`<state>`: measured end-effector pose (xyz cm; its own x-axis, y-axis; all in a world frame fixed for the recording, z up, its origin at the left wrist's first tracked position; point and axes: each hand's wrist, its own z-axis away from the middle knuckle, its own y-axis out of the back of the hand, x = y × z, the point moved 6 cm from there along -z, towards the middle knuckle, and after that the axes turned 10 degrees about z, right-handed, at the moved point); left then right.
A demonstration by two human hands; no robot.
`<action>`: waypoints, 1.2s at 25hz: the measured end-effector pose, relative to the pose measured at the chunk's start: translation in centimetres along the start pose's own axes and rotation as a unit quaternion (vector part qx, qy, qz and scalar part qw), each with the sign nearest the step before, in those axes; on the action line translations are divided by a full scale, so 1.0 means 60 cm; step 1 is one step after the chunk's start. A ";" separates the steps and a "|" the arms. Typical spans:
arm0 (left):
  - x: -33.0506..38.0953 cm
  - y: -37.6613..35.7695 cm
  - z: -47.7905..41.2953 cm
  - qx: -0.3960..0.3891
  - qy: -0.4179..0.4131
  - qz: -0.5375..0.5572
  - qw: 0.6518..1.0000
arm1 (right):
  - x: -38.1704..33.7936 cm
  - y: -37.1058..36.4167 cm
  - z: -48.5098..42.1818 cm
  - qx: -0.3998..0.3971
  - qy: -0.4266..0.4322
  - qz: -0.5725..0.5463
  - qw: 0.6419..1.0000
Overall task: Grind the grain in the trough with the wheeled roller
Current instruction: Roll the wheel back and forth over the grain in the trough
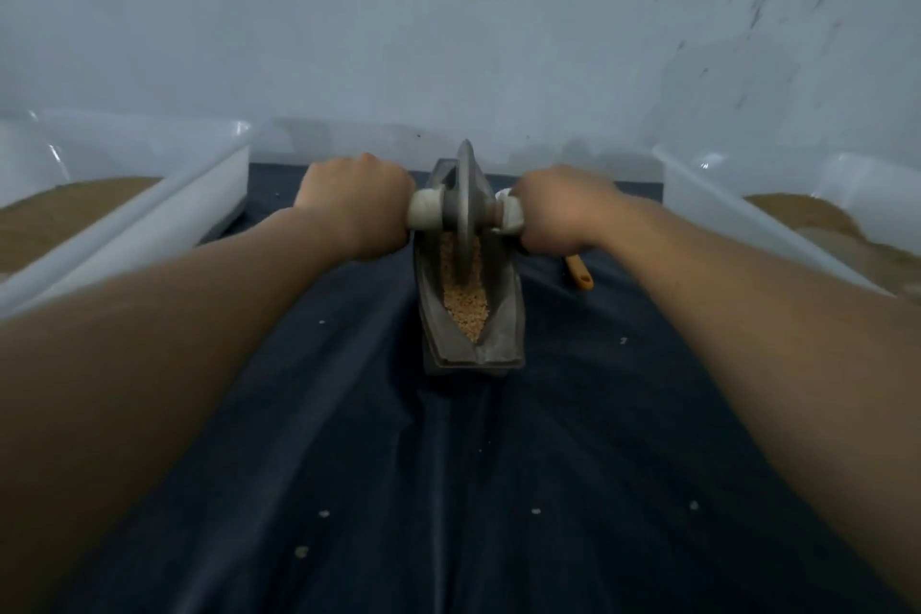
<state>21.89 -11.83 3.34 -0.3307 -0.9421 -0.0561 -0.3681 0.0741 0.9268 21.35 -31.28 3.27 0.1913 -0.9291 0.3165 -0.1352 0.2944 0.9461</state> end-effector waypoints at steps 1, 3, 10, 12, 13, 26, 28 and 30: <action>0.004 0.007 0.007 -0.057 0.002 0.009 0.998 | -0.003 0.000 0.012 -0.017 0.006 -0.004 1.000; 0.009 0.011 0.025 -0.177 0.005 0.047 0.983 | -0.012 0.007 0.030 -0.052 0.025 -0.008 0.998; 0.003 -0.016 -0.012 -0.277 0.032 0.100 0.955 | -0.003 -0.010 -0.001 -0.038 0.033 -0.004 0.999; -0.001 -0.018 -0.051 -0.187 -0.003 0.056 0.981 | 0.016 -0.016 -0.026 0.050 0.000 0.003 0.999; -0.006 -0.017 -0.069 -0.129 -0.017 0.039 0.991 | 0.025 -0.020 -0.042 0.090 -0.018 0.002 0.996; -0.004 -0.007 -0.034 -0.021 -0.021 0.004 1.000 | 0.011 -0.005 -0.013 0.149 -0.028 0.032 0.988; -0.001 -0.002 0.007 -0.102 -0.007 0.041 0.994 | -0.003 0.013 0.019 0.062 0.008 0.026 0.998; 0.006 0.008 0.029 -0.193 -0.005 0.068 0.979 | -0.010 0.020 0.047 -0.032 0.038 0.011 0.999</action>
<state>20.06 -11.57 3.11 -0.3629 -0.9287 0.0764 0.0358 0.0680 0.9970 18.32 -30.99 4.02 0.2624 -0.9031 0.3399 -0.0780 0.3313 0.9403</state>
